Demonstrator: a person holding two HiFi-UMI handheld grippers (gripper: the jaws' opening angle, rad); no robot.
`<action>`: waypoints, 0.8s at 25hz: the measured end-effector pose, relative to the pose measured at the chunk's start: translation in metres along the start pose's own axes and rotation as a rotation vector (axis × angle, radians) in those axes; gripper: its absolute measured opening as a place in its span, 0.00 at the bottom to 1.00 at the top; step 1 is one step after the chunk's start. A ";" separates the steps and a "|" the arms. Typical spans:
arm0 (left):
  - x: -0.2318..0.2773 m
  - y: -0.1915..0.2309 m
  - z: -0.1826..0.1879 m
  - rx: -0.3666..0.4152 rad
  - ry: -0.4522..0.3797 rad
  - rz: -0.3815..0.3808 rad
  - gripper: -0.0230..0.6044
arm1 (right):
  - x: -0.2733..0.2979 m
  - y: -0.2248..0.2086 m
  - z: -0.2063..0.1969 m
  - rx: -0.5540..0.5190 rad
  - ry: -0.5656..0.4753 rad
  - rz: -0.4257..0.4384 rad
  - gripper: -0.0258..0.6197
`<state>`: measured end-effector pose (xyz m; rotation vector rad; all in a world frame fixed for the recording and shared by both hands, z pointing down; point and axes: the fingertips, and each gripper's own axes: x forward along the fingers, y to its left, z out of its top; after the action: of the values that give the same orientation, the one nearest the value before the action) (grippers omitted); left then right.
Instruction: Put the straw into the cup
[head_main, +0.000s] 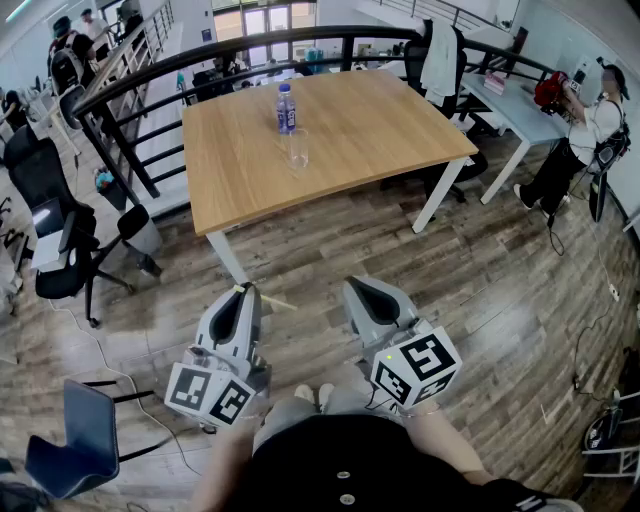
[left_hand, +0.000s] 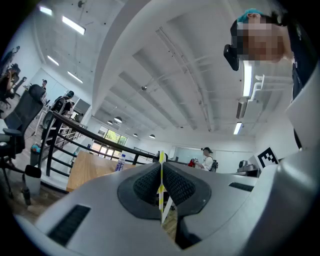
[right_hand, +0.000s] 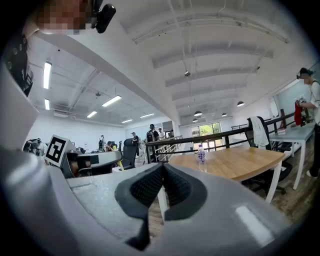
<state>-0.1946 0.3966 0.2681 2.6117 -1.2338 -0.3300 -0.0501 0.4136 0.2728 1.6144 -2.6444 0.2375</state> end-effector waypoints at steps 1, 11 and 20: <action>0.000 0.001 0.000 0.005 0.002 0.005 0.08 | 0.001 0.000 -0.001 -0.009 0.003 0.000 0.04; 0.007 0.008 -0.002 -0.031 0.003 0.023 0.08 | 0.004 -0.004 -0.010 -0.008 0.026 0.011 0.04; 0.027 -0.019 -0.018 -0.002 0.001 0.017 0.08 | 0.004 -0.016 -0.014 0.018 0.009 0.065 0.04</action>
<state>-0.1582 0.3893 0.2768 2.5980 -1.2531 -0.3264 -0.0384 0.4053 0.2886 1.5308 -2.6987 0.2708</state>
